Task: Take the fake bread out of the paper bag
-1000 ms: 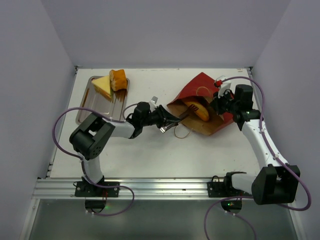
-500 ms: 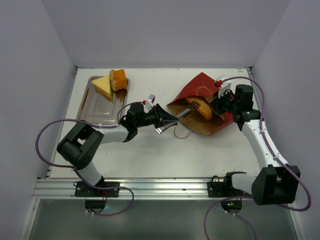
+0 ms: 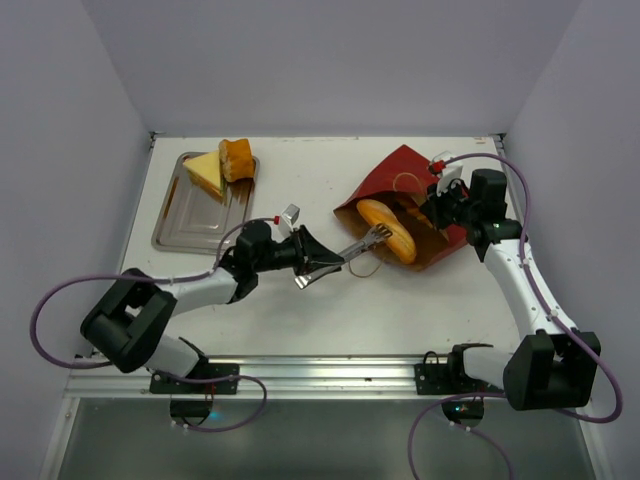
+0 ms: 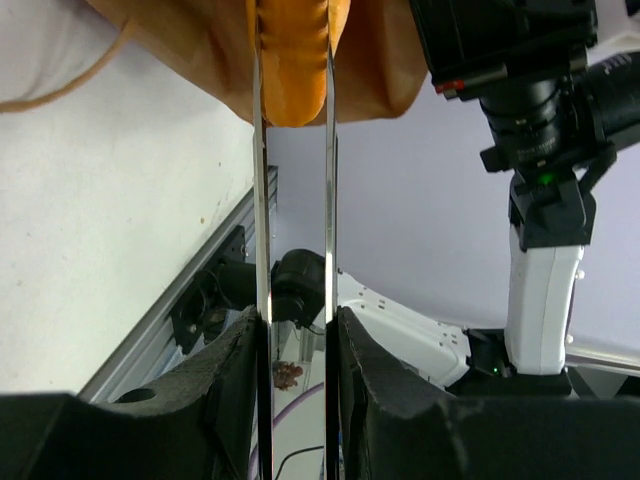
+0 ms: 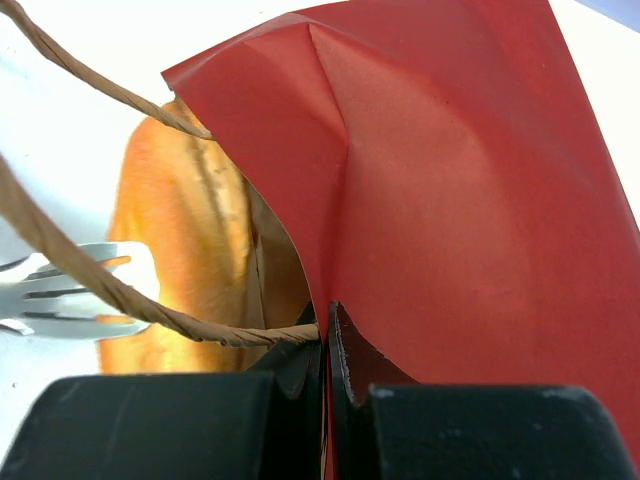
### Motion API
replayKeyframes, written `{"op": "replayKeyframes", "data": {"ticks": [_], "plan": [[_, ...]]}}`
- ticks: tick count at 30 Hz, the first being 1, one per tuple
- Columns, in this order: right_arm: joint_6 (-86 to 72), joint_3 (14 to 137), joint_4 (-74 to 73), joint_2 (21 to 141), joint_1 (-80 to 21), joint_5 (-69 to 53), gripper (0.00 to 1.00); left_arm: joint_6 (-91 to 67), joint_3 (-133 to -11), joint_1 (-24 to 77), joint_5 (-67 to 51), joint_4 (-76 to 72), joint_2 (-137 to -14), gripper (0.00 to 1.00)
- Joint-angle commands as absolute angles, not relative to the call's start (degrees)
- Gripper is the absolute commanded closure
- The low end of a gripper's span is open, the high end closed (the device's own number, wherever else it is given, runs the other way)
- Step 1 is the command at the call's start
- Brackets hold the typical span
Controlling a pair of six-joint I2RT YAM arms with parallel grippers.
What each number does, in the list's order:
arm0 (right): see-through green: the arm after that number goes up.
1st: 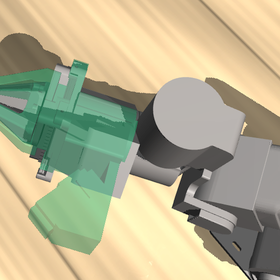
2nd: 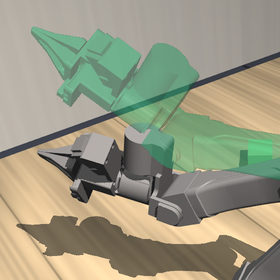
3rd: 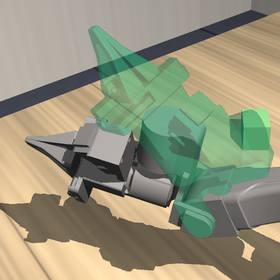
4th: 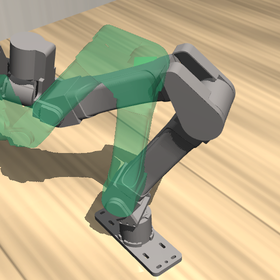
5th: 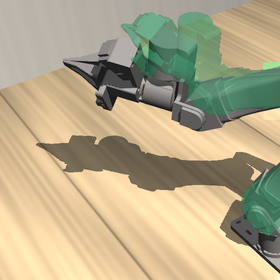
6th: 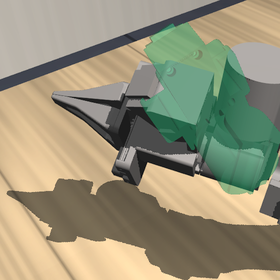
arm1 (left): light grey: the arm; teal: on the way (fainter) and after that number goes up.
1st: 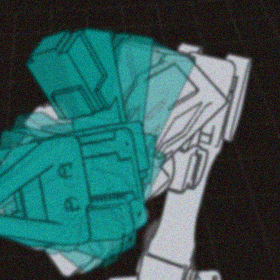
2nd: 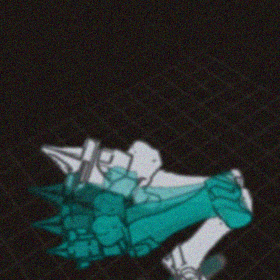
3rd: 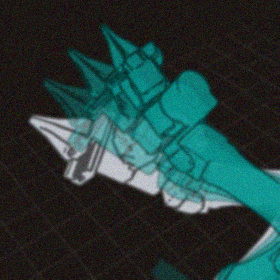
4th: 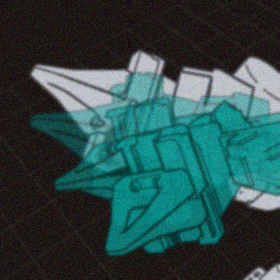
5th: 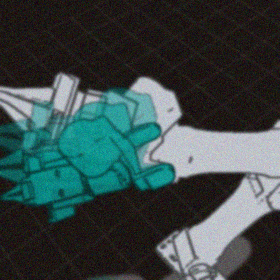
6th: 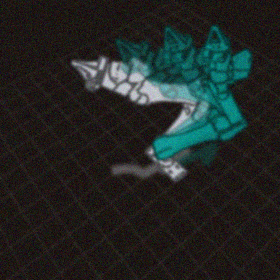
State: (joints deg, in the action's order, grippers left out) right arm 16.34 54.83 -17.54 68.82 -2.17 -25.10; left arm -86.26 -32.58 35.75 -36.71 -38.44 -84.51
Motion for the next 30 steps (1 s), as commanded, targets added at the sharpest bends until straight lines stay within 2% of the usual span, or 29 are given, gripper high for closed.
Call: {"op": "replayKeyframes", "data": {"ticks": [1, 8, 15, 24, 30], "plan": [[15.73, 54.58, -16.08, 66.97, -2.02, -25.75, 0.98, -82.27, -31.82, 35.33, -39.29, -36.4, -76.84, 1.0], [15.64, 54.4, -16.0, 66.45, -2.02, -25.93, 0.98, -77.0, -28.74, 34.11, -38.41, -19.37, -62.77, 1.0], [15.47, 54.23, -15.73, 66.18, -2.02, -26.37, 0.98, -72.52, -27.33, 24.36, -38.14, -3.35, -48.62, 1.0], [15.21, 54.23, -15.82, 65.56, -2.02, -26.54, 0.98, -64.26, -31.28, 8.98, -38.32, 5.27, -50.36, 1.0], [15.29, 54.23, -15.82, 65.92, -2.02, -27.16, 0.98, -63.63, -32.08, -3.68, -38.14, 1.06, -53.34, 1.0]]}}
